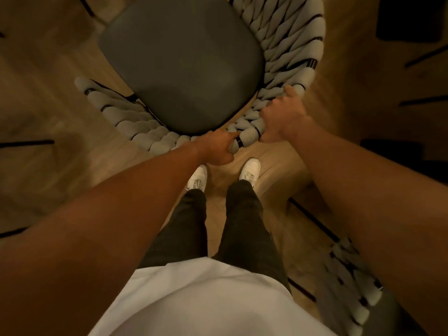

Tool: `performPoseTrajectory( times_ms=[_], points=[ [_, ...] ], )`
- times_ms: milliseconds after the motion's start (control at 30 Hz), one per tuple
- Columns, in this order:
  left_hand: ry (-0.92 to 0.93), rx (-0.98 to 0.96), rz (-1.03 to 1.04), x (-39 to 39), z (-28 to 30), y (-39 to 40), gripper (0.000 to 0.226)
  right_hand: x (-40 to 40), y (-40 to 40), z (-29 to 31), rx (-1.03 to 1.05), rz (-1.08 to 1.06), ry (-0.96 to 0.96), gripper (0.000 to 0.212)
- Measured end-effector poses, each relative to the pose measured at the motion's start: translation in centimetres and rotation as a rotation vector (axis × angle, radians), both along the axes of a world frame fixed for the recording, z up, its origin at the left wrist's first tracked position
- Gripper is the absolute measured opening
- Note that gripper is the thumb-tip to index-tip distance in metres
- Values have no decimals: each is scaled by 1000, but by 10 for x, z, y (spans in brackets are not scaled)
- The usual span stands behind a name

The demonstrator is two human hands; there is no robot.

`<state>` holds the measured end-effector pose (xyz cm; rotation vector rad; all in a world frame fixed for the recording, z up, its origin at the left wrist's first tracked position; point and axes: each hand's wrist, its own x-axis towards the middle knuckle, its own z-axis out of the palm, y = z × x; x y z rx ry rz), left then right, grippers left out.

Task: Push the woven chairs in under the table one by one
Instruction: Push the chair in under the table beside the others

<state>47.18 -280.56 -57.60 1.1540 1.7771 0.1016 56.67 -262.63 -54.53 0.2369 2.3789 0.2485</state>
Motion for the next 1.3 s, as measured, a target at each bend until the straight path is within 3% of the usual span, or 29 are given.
performPoseTrajectory(
  times_ms=[267,533,767,900,1100,1300],
  points=[
    [-18,52,-306,10,-7,-7,67,64,-41,-5,28,-312,6,63],
    [28,29,-589,28,6,-15,36,118,-101,-4,32,-604,42,53],
    [152,-70,-780,52,15,-28,63,150,-159,3,-54,-869,64,48],
    [168,-175,-837,82,22,-37,67,168,-202,6,-121,-999,79,48],
    [235,-3,-827,119,4,-82,60,215,-238,0,-215,-927,140,36],
    [283,85,-904,116,5,-91,62,244,-222,-1,-285,-945,-9,78]
  ],
)
